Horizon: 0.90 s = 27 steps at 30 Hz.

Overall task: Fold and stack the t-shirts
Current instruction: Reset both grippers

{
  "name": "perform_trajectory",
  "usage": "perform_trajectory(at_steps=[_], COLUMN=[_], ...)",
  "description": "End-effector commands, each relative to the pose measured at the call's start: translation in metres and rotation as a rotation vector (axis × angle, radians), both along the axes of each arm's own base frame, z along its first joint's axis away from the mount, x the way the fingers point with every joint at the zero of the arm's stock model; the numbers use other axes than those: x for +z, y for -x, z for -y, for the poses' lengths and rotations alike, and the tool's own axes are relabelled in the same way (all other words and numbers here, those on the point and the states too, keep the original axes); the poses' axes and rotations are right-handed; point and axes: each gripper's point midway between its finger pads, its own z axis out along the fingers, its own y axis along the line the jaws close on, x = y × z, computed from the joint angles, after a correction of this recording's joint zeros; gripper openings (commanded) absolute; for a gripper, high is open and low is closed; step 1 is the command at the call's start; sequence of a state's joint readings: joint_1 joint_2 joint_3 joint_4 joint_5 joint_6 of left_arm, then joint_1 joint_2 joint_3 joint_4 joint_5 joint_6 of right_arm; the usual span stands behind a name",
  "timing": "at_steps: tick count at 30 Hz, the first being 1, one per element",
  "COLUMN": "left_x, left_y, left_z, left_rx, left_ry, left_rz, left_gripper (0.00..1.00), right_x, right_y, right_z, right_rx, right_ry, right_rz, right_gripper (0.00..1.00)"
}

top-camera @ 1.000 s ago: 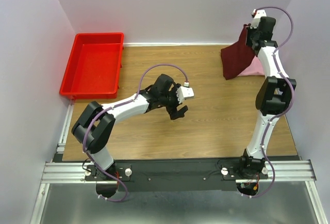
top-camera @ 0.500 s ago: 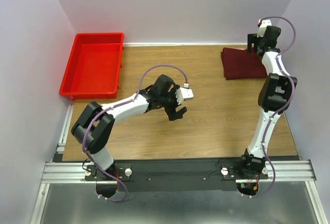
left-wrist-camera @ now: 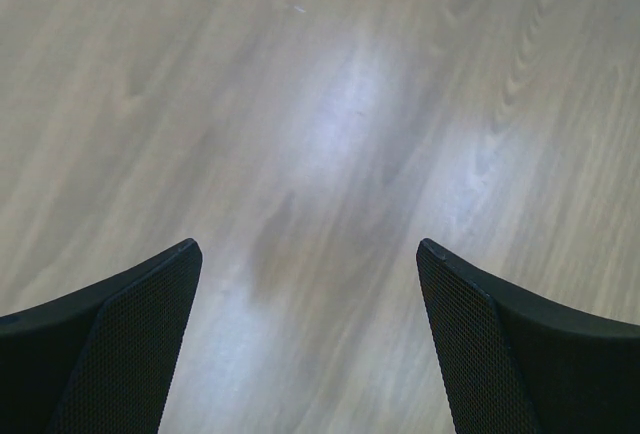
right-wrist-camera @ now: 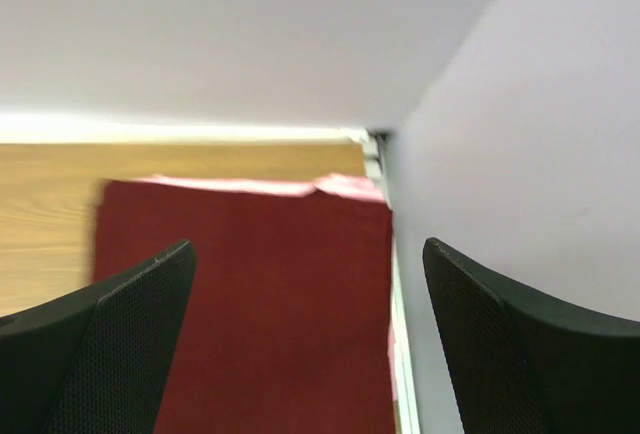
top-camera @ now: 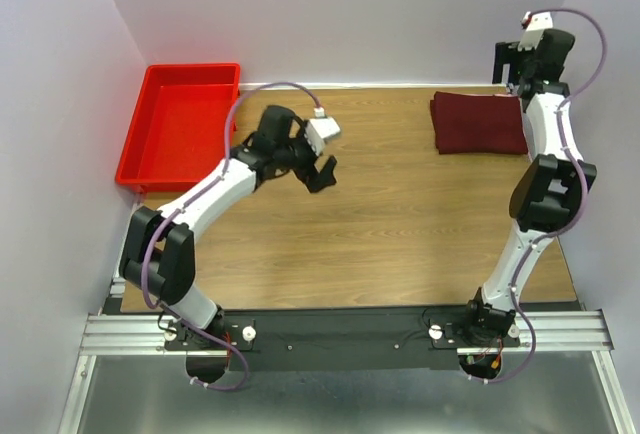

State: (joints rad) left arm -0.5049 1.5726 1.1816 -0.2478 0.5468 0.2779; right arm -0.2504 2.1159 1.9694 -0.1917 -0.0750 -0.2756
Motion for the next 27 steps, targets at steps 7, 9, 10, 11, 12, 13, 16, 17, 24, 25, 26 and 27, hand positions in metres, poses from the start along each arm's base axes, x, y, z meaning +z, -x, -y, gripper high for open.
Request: perform_trajectory(at_steps=[7, 9, 10, 11, 12, 13, 16, 17, 24, 25, 26, 27], left_x=[0.087, 0.077, 0.078, 0.068, 0.063, 0.065, 0.05, 0.048, 0.018, 0.019, 0.018, 0.016], left_y=[-0.056, -0.057, -0.057, -0.052, -0.051, -0.047, -0.032, -0.029, 0.001, 0.003, 0.005, 0.007], left_z=[-0.091, -0.107, -0.119, -0.125, -0.132, -0.138, -0.149, -0.151, -0.174, -0.175, -0.176, -0.177], left_rx=[0.245, 0.306, 0.334, 0.35, 0.372, 0.398, 0.436, 0.446, 0.514, 0.518, 0.522, 0.525], left_ry=[0.118, 0.097, 0.097, 0.086, 0.075, 0.078, 0.051, 0.047, -0.012, -0.012, -0.012, -0.014], left_rz=[0.041, 0.029, 0.037, 0.015, 0.008, 0.015, -0.002, 0.006, -0.013, -0.007, -0.006, -0.008], left_gripper=[0.96, 0.96, 0.96, 0.96, 0.96, 0.96, 0.96, 0.96, 0.96, 0.96, 0.96, 0.96], right_x=[0.045, 0.008, 0.017, 0.012, 0.009, -0.004, -0.018, -0.035, -0.046, -0.048, -0.049, -0.053], right_y=[0.106, 0.136, 0.155, 0.166, 0.178, 0.2, 0.229, 0.245, 0.306, 0.31, 0.313, 0.317], right_z=[-0.094, -0.111, -0.117, -0.123, -0.127, -0.136, -0.145, -0.148, -0.166, -0.167, -0.166, -0.168], right_rx=[0.215, 0.225, 0.238, 0.248, 0.259, 0.274, 0.303, 0.302, 0.379, 0.38, 0.379, 0.38], right_ry=[-0.355, -0.435, -0.439, -0.449, -0.45, -0.464, -0.452, -0.462, -0.399, -0.397, -0.389, -0.39], right_rz=[-0.057, -0.144, -0.128, -0.143, -0.15, -0.182, -0.22, -0.267, -0.286, -0.294, -0.292, -0.301], right_gripper=[1.0, 1.0, 1.0, 1.0, 1.0, 1.0, 1.0, 1.0, 1.0, 1.0, 1.0, 1.0])
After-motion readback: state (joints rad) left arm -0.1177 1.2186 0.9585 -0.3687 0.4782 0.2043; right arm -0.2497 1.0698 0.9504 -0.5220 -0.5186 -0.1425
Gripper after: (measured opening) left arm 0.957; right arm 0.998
